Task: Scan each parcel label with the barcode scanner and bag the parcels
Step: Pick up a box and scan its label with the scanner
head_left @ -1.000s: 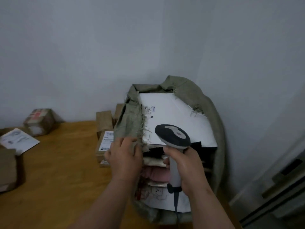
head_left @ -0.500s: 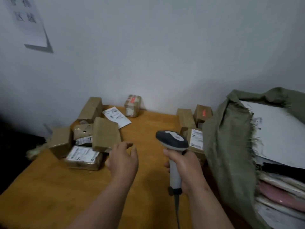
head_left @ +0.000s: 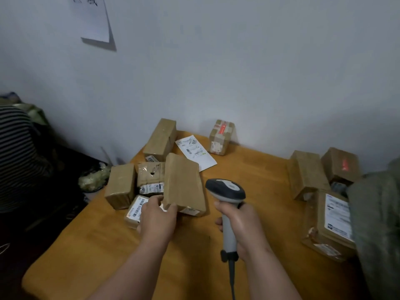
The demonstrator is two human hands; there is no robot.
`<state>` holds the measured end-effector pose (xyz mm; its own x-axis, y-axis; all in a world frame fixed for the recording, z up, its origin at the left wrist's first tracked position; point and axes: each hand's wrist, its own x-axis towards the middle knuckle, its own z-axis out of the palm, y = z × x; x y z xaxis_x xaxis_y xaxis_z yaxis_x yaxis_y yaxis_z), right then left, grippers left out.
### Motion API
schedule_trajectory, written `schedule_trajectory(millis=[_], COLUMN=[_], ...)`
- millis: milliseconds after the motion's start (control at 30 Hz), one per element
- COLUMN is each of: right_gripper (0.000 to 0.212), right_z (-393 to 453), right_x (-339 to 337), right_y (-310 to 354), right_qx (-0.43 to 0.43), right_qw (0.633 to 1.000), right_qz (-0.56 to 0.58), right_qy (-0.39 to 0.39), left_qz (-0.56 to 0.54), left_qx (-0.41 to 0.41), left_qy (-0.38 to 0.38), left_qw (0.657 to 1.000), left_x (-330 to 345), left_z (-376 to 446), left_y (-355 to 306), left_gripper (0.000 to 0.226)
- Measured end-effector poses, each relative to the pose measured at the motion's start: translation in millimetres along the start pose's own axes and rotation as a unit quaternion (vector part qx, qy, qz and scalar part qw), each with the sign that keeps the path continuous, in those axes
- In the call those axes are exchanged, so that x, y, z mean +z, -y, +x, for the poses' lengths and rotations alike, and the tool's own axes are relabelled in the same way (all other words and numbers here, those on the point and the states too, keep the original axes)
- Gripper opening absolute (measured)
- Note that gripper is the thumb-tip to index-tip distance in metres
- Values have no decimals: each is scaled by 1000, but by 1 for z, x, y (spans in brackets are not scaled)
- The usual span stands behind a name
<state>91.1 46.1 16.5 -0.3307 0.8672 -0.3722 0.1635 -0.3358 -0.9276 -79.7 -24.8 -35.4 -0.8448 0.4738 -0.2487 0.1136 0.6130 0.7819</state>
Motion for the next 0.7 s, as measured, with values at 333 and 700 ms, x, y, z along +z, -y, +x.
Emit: schedule_trajectory(millis=[333, 700], right_gripper=[15, 23], right_z=[73, 69], right_x=[27, 44], right_y=[-16, -19], right_qx=[77, 55], right_qw=[997, 986], right_qz=[-8, 75], right_qy=[12, -139], left_qz=[91, 12], left_qx=[-88, 137], left_qy=[65, 72], left_qw=[990, 988], left_x=[40, 38], left_z=[80, 61], left_y=[-1, -26], left_gripper=[87, 64])
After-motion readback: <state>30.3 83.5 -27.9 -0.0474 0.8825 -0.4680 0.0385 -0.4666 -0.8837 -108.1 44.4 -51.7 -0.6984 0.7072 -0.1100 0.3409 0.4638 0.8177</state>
